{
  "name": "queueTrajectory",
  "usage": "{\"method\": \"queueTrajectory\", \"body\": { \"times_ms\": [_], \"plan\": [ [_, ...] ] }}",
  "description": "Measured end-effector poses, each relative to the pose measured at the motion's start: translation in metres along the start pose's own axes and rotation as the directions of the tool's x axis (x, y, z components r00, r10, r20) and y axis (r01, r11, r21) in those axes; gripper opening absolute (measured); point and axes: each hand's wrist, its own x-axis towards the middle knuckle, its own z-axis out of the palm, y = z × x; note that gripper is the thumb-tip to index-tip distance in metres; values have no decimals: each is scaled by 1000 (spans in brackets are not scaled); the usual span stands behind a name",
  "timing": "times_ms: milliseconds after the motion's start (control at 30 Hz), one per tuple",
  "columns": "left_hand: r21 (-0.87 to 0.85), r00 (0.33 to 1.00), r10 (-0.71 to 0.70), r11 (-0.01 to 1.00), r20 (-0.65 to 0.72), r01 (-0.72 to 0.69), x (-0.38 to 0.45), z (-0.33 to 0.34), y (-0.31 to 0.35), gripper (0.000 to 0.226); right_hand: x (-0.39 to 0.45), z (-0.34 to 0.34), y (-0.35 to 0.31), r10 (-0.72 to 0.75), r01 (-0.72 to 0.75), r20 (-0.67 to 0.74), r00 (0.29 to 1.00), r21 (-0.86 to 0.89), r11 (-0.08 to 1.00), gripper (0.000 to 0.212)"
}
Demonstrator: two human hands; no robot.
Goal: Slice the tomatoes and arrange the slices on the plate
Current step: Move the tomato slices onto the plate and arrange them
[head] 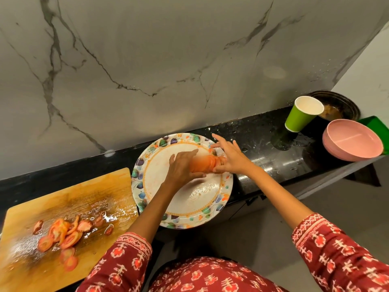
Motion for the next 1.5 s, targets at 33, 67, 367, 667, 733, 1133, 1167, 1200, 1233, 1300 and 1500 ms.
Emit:
{"method": "queueTrajectory", "body": {
  "times_ms": [33,67,367,667,733,1133,1167,1200,1233,1300,1500],
  "plan": [
    [-16,1000,15,1000,19,-15,3,-1,4,82,-3,-2,4,17,-17,1,1000,5,1000,110],
    [-24,999,26,999,42,-25,6,-2,8,80,-6,-4,7,30,-30,9,1000,8,1000,109],
    [-66,997,49,997,65,-44,15,1,10,68,-14,-5,18,45,-45,19,999,2,999,99],
    [-15,994,81,997,72,-80,21,7,23,82,-9,-2,21,51,-44,71,996,-103,994,103],
    [-10,995,88,996,44,-88,22,11,25,78,-7,-3,20,40,-29,64,997,-162,986,99],
    [-19,996,82,997,21,-81,23,16,22,65,-3,-14,21,-10,21,56,998,-197,980,93],
    [-15,997,77,997,28,-77,24,15,22,65,-3,-15,21,-8,17,50,999,-187,982,93],
    [-9,997,73,997,34,-73,24,15,21,66,-3,-16,19,-9,17,46,999,-171,985,94],
    [2,997,68,998,42,-68,24,14,22,67,-3,-15,17,-11,17,45,999,-153,988,95],
    [37,996,66,997,53,-68,26,12,27,72,-2,-12,14,-15,22,51,999,-133,991,96],
    [56,993,109,992,35,-111,30,14,40,70,-3,-4,11,-16,17,12,1000,-99,995,91]
  ]
}}
